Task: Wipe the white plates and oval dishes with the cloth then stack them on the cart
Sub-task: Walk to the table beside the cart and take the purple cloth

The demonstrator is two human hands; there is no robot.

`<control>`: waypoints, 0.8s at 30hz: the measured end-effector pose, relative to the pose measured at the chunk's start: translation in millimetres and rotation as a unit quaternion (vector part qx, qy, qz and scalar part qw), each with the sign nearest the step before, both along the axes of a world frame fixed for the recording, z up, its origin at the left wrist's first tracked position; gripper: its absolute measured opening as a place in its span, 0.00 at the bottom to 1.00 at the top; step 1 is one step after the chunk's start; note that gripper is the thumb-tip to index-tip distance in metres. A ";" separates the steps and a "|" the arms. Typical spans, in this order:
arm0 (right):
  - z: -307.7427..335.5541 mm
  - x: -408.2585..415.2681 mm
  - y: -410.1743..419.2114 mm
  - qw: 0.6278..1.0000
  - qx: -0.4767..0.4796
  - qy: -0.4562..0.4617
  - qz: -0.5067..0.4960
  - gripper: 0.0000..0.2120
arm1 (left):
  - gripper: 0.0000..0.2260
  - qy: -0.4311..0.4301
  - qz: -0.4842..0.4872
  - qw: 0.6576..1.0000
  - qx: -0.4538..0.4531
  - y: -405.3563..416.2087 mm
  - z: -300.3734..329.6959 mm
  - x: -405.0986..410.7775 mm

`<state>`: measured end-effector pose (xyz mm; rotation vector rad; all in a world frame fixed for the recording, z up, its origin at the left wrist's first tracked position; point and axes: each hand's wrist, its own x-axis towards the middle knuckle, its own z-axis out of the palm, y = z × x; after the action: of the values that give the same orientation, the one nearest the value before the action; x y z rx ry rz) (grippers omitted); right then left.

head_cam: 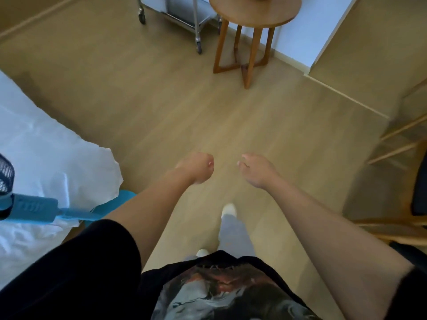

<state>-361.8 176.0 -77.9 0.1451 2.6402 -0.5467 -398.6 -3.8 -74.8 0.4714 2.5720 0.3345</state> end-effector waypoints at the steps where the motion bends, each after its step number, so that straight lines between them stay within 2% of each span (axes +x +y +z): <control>1: -2.0 -13.2 3.2 1.000 -0.005 -0.003 0.001 0.20 | 0.13 -0.004 0.006 1.000 0.002 3.2 -2.0 -12.6; 9: -14.7 -157.4 42.2 0.999 -0.035 -0.006 0.009 0.16 | 0.12 -0.029 0.043 0.999 -0.001 39.6 -12.6 -145.3; 16: -13.3 -259.9 75.7 0.999 -0.039 -0.026 0.025 0.19 | 0.13 -0.024 0.043 0.999 -0.005 86.1 1.7 -242.0; 24: -15.6 -361.7 80.8 0.997 -0.040 -0.022 0.055 0.20 | 0.12 -0.018 0.072 0.997 0.020 88.1 2.0 -337.5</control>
<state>-723.5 256.9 -93.4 -0.0125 2.5615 -0.6051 -736.1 84.3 -72.8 0.2915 2.5740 0.4416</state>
